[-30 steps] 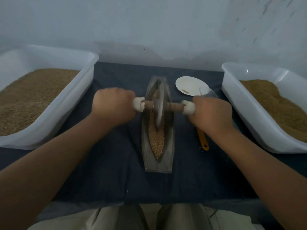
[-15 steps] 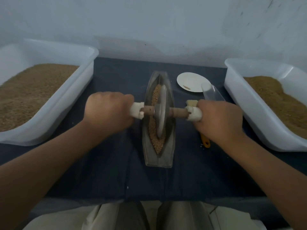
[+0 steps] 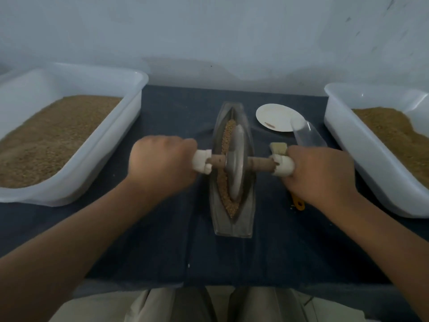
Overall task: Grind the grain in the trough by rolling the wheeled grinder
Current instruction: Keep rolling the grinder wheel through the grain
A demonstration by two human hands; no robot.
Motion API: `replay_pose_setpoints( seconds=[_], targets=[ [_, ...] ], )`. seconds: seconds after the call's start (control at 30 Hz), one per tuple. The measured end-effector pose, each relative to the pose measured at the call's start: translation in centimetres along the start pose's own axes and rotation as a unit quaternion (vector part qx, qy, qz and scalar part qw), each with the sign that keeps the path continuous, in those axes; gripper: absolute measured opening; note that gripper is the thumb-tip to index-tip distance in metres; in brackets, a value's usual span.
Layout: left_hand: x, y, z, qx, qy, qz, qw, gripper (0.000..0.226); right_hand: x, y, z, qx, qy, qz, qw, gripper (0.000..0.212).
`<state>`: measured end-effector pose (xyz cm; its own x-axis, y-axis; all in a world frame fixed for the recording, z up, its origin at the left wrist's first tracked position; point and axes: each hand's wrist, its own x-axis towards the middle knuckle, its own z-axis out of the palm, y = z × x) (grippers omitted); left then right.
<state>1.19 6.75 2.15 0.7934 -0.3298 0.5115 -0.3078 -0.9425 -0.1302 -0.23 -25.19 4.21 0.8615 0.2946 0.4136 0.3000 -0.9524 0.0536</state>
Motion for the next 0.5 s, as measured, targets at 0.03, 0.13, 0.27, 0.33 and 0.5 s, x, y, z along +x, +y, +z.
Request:
replay_pose_setpoints(
  seconds=[0.03, 0.13, 0.27, 0.33, 0.5],
  targets=[
    [-0.7, -0.3, 0.3, -0.007, 0.002, 0.002, 1.0, 0.042, -0.4, 0.1, -0.1, 0.003, 0.003, -0.011, 1.0, 0.027],
    [1.1, -0.5, 1.4, 0.013, -0.02, -0.024, 0.999, 0.042, 1.4, 0.1, 0.3, -0.015, -0.017, -0.004, 1.0, 0.029],
    [7.3, -0.8, 3.5, 0.005, -0.046, -0.064, 0.997, 0.043, 7.0, 0.5, 1.9, -0.065, -0.047, 0.071, 0.994, 0.022],
    [8.8, -1.1, 3.4, -0.011, -0.063, -0.078, 0.995, 0.046, 8.7, 0.4, 1.9, -0.072, -0.072, 0.101, 0.99, 0.017],
    [3.6, -0.6, 2.2, -0.024, -0.032, -0.069, 0.997, 0.037, 5.6, -0.3, 0.4, -0.095, -0.053, 0.053, 0.993, 0.02]
  ],
)
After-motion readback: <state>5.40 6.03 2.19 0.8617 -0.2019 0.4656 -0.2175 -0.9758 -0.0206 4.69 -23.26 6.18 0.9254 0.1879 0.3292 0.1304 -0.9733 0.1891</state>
